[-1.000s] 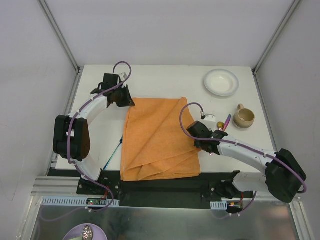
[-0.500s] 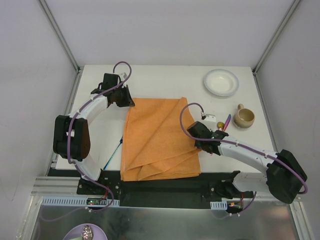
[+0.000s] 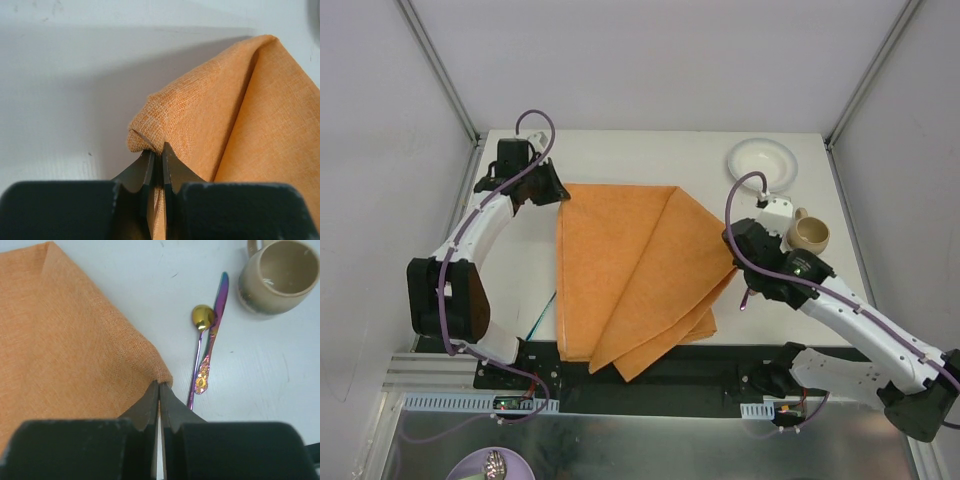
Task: Set the dinner table for one person
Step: Flatten out the napkin at the center of the board.
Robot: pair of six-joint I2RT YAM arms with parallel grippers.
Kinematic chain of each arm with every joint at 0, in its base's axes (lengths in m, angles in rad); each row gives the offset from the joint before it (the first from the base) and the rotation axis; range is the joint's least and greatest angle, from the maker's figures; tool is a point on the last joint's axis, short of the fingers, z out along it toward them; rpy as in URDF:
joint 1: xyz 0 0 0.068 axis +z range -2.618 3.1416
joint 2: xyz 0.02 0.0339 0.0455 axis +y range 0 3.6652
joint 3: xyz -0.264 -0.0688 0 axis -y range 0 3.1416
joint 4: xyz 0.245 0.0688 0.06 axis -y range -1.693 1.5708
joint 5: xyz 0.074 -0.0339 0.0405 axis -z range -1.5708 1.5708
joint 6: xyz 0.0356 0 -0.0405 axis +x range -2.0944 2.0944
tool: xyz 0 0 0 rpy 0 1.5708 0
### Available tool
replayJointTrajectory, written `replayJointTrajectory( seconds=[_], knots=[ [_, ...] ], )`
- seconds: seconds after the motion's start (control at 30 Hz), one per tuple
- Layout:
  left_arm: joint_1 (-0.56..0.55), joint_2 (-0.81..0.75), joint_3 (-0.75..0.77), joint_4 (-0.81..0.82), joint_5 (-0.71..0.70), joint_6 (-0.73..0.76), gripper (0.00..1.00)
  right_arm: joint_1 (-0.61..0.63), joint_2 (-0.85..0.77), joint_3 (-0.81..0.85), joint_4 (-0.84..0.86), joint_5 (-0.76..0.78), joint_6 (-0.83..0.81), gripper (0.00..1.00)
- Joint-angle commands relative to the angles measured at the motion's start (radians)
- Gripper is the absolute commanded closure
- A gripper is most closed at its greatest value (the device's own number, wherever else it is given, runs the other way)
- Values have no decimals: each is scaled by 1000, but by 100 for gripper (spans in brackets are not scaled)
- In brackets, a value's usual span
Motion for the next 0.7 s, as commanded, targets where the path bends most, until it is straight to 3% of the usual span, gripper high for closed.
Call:
replayJointTrajectory(
  seconds=[0.0, 0.67],
  knots=[
    [14, -72, 63, -12, -57, 30, 100, -23, -27, 102, -80, 124, -99, 99],
    [104, -188, 314, -144, -63, 81, 100, -201, -84, 396, -17, 147, -409, 99]
  ],
)
